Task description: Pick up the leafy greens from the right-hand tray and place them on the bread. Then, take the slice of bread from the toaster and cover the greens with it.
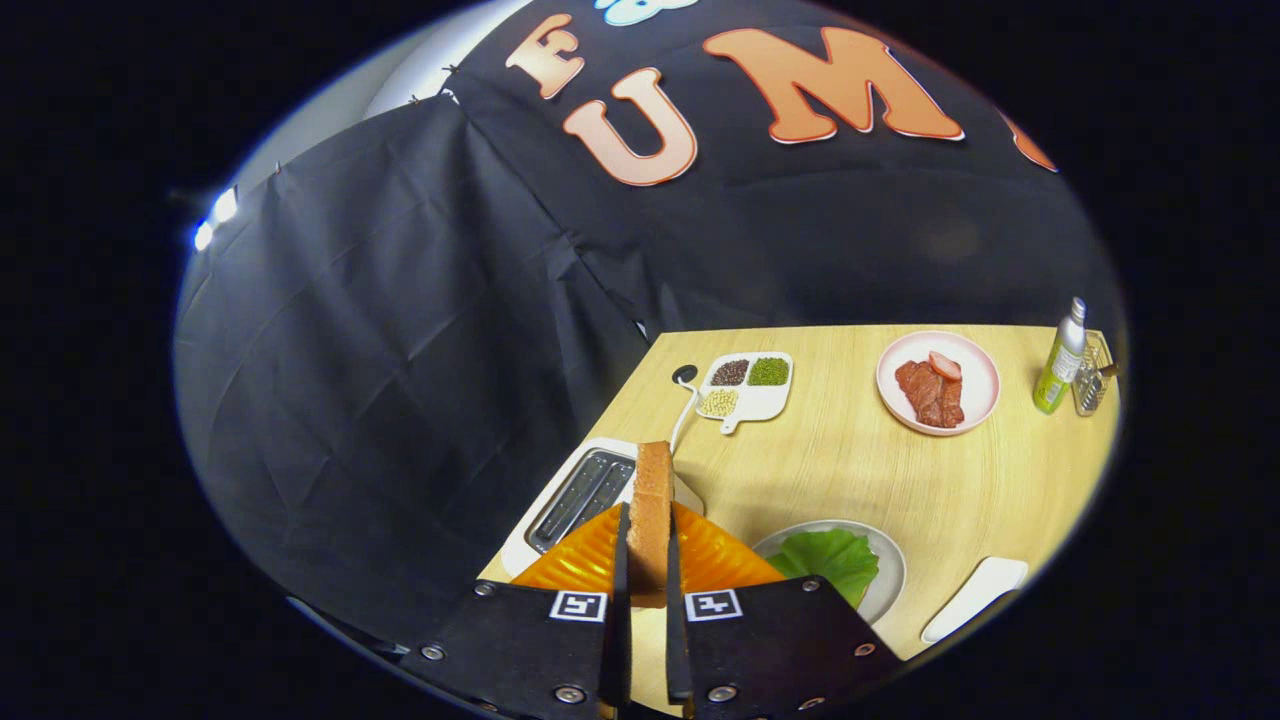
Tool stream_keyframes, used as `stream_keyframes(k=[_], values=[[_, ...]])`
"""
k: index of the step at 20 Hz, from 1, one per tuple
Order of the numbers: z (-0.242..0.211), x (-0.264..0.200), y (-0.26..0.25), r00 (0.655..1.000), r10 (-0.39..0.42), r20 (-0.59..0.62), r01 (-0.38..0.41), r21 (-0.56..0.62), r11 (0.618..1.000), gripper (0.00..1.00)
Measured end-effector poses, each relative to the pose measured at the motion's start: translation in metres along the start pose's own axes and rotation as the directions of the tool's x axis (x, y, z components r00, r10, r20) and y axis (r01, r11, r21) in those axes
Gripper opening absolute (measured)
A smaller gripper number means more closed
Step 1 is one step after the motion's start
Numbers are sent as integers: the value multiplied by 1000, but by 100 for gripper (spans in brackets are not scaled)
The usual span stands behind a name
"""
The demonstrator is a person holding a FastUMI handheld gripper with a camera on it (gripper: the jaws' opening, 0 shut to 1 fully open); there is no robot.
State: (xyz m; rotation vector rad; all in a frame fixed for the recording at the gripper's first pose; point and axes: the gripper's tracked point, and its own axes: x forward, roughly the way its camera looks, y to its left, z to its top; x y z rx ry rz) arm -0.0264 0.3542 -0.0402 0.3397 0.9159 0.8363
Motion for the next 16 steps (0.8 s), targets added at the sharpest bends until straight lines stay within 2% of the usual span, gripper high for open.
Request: stream_keyframes(k=[16], values=[[-74,13,-94,999,51,-8,-49,198,979,14]])
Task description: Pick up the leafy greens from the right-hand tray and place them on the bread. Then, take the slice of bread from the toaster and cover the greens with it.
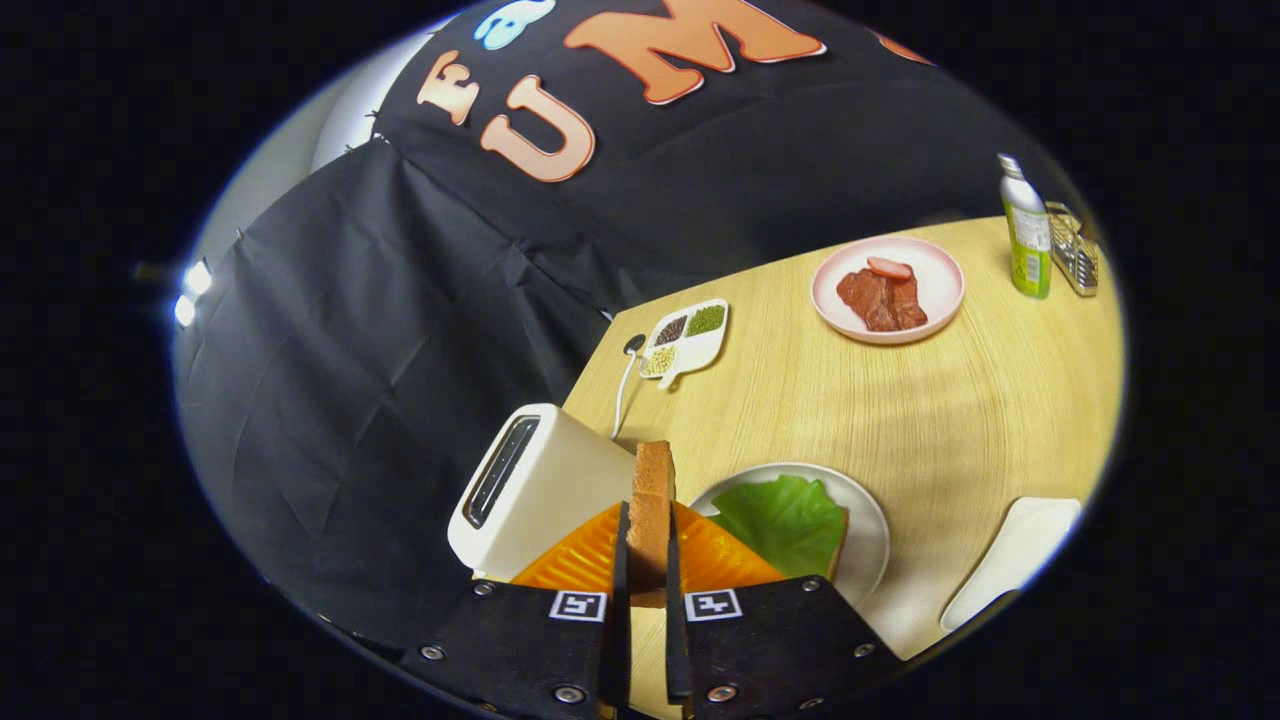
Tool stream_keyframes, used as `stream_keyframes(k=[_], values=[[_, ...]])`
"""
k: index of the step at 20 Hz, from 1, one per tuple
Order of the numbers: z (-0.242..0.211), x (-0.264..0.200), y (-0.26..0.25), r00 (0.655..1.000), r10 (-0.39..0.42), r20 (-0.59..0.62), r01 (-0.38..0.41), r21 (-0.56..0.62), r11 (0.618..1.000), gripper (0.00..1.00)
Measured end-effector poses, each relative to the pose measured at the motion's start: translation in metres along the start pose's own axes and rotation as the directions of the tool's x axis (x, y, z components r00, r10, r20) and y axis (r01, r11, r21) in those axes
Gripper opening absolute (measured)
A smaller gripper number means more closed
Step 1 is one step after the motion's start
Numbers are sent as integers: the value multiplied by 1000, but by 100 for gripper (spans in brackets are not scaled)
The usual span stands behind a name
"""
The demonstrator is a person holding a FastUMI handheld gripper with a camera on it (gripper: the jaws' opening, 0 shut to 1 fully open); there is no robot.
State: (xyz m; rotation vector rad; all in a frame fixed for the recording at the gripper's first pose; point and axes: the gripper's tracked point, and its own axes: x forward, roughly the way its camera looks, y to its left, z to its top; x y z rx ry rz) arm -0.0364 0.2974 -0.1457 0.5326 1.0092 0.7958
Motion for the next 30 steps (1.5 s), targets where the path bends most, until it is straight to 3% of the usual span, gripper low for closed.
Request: stream_keyframes(k=[10,20,25,30], values=[[-31,18,-37,998,64,-3,-64,110,992,14],[-51,33,-82,999,33,-4,-32,147,989,14],[-54,38,-100,999,-35,2,35,138,990,14],[-37,24,-120,978,-183,97,184,3,983,44]])
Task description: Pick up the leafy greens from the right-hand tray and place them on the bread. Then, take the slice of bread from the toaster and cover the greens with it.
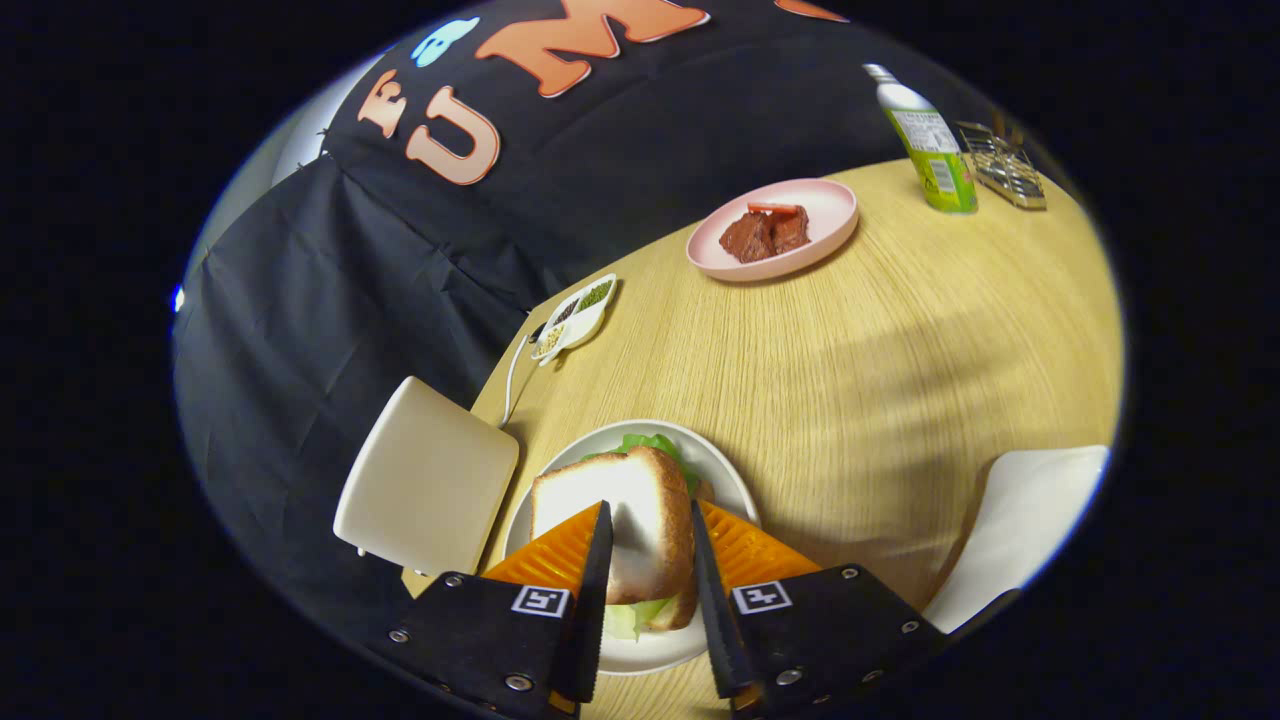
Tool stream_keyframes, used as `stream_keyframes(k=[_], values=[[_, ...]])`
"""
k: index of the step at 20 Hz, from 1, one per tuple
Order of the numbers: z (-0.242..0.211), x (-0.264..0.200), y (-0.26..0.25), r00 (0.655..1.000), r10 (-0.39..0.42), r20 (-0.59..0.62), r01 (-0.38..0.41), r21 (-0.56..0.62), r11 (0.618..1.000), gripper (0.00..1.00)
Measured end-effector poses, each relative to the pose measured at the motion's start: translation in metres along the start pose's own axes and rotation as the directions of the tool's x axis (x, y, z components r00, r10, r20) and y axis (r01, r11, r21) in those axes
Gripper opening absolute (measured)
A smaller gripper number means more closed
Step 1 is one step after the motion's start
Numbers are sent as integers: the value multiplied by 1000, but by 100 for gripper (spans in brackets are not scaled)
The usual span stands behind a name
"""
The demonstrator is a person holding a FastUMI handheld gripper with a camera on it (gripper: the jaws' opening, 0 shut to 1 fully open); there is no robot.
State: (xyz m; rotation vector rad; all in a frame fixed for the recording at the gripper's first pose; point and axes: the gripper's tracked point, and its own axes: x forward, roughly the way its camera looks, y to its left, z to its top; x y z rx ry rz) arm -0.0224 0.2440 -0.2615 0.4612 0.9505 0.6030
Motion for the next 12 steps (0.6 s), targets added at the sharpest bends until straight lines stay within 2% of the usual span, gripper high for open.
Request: stream_keyframes(k=[2,6,9,12], values=[[19,-9,-12,993,-68,91,75,-73,994,53],[60,-45,0,962,-62,267,103,-142,985,64],[98,-82,4,897,-78,435,185,-210,960,73],[132,-118,19,810,-65,583,246,-236,940,82]])
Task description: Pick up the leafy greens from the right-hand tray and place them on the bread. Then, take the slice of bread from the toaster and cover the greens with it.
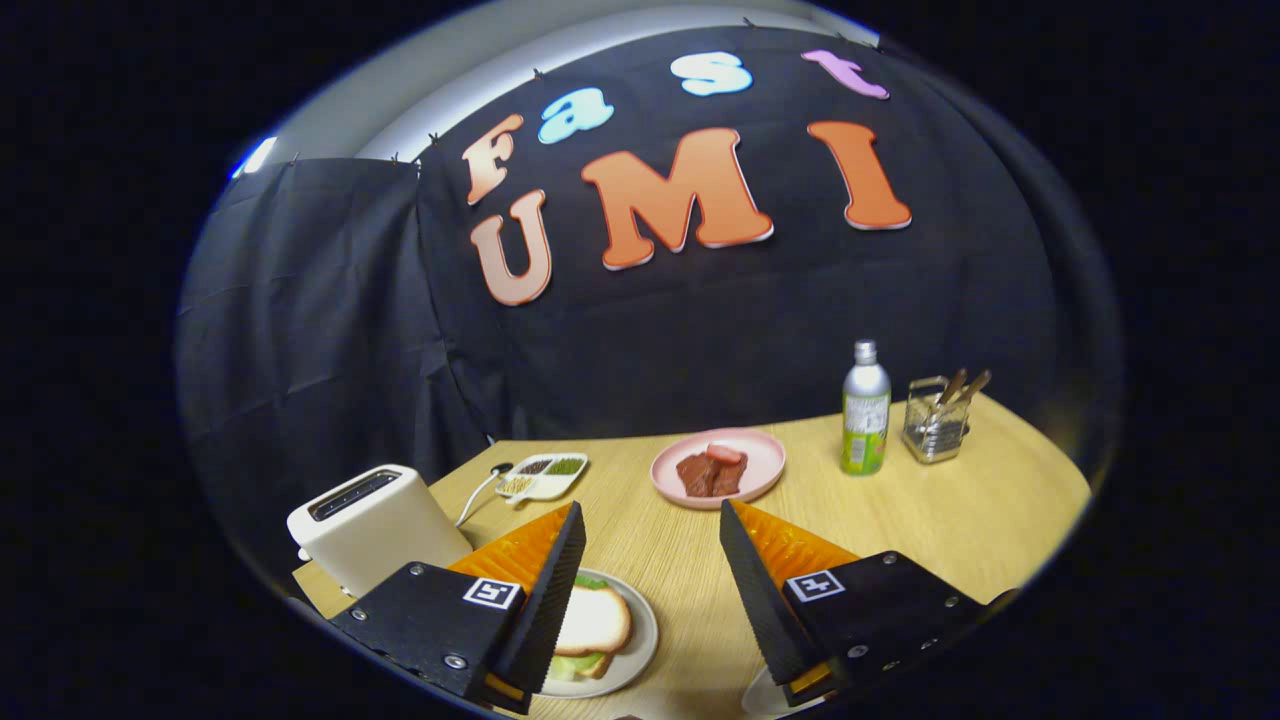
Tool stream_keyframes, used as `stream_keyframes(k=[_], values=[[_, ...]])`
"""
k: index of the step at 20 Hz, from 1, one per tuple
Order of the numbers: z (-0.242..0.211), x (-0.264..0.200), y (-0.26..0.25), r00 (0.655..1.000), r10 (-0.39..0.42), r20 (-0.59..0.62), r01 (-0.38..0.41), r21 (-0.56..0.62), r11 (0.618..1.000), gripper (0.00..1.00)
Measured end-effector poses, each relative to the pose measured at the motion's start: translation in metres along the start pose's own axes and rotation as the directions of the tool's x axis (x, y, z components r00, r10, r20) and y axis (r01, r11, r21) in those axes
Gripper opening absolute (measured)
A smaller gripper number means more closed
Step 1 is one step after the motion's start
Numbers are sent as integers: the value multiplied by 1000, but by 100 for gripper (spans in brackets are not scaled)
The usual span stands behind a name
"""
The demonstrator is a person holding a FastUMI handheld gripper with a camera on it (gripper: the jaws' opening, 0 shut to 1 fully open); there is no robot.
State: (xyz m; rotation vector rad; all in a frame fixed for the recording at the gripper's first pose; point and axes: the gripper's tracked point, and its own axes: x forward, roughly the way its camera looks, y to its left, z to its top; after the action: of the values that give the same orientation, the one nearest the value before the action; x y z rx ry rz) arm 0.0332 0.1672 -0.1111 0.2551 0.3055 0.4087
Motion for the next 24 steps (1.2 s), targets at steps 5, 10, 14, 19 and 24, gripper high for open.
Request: stream_keyframes(k=[5,10,14,19,24], values=[[69,-31,-8,973,-48,224,73,-106,992,87],[109,-64,-8,933,-73,354,142,-173,975,94],[129,-83,-10,902,-98,421,200,-204,958,96],[143,-100,-16,885,-105,454,202,-171,964,96],[149,-118,-20,877,-91,472,193,-173,966,96]])
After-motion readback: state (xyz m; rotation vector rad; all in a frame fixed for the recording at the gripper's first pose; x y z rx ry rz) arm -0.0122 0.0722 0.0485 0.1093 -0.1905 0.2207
